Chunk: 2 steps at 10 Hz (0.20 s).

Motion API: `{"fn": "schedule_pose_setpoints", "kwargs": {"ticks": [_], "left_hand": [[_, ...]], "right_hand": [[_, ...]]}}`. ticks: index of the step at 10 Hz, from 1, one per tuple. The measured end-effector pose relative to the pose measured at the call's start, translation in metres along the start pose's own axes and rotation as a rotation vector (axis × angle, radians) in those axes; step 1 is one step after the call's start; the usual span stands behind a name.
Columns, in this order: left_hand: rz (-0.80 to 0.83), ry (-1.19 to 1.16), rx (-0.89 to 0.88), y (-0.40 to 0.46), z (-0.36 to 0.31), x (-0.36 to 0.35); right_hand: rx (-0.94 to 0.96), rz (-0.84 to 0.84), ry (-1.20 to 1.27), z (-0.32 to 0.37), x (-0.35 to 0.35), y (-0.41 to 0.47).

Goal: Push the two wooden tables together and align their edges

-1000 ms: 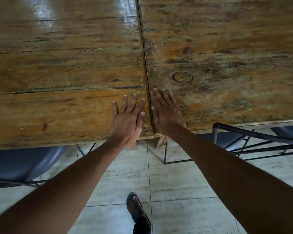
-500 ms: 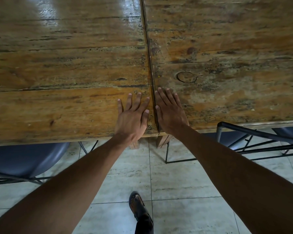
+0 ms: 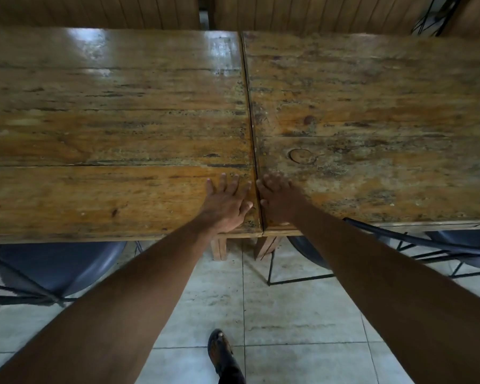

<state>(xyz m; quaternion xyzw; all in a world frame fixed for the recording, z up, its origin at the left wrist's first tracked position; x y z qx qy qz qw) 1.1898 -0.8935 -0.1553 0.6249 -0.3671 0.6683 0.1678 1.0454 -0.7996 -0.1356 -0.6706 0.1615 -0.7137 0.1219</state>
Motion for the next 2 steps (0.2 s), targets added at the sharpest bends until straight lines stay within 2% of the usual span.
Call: {"fn": "schedule_pose_setpoints", "kwargs": {"ticks": [2], "left_hand": [[-0.052, 0.008, -0.037, -0.04, -0.019, 0.061]], "right_hand": [[-0.059, -0.044, -0.139, 0.015, 0.031, -0.071]]}}
Point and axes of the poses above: each hand's wrist, its own y-axis towards the middle knuckle, its own x-axis out of the back of the hand, z = x × y, the point moved 1 cm from there along y, towards the middle knuckle, and after that the axes turned 13 degrees about x, right-handed, at the moved point
